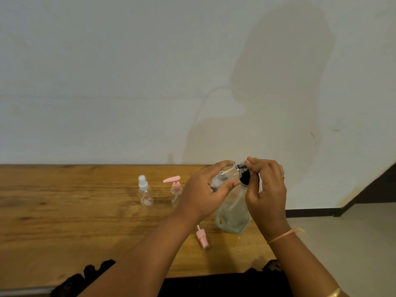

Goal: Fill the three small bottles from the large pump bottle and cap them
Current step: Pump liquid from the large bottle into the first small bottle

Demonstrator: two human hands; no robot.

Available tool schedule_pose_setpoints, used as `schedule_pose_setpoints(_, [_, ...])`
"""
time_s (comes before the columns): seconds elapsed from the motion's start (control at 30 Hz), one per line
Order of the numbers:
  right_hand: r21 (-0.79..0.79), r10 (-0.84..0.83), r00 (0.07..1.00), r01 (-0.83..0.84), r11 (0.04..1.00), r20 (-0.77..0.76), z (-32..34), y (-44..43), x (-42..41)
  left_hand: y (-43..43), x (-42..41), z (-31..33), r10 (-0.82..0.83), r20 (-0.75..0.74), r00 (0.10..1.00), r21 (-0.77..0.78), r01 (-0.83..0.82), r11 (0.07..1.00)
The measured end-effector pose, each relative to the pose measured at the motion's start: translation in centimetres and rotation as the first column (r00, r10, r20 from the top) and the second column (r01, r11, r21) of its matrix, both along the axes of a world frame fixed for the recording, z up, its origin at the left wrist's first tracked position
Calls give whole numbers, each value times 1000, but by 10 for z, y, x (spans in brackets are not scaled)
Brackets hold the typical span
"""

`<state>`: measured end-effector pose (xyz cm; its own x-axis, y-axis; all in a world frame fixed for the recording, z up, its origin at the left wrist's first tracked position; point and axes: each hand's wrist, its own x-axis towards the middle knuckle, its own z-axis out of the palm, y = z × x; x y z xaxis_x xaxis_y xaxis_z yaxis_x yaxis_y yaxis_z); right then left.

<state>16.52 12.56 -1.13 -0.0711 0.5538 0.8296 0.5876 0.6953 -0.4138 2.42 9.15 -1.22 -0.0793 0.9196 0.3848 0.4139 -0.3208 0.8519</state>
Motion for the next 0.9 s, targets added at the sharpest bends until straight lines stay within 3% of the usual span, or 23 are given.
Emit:
schedule_pose_setpoints(0.27, [8,3,1000,-3,1000,-6,12,-3,1,0,1,4,18,-27,999,60,-16,998])
schedule_pose_setpoints(0.53, [27,4,1000,-4,1000,-7,-2,4,-1,4,-3,0,-5,-3,1000,-47,5,999])
schedule_pose_setpoints(0.77, [19,-32,996,34,999,-82,8,-7,-6,3,-4,7,-3,-28,1000,44,4,999])
schedule_pose_setpoints(0.9, [25,-27,997,29,999,-75,1,-4,-8,5,-4,3,5,-21,1000,19,-5,1000])
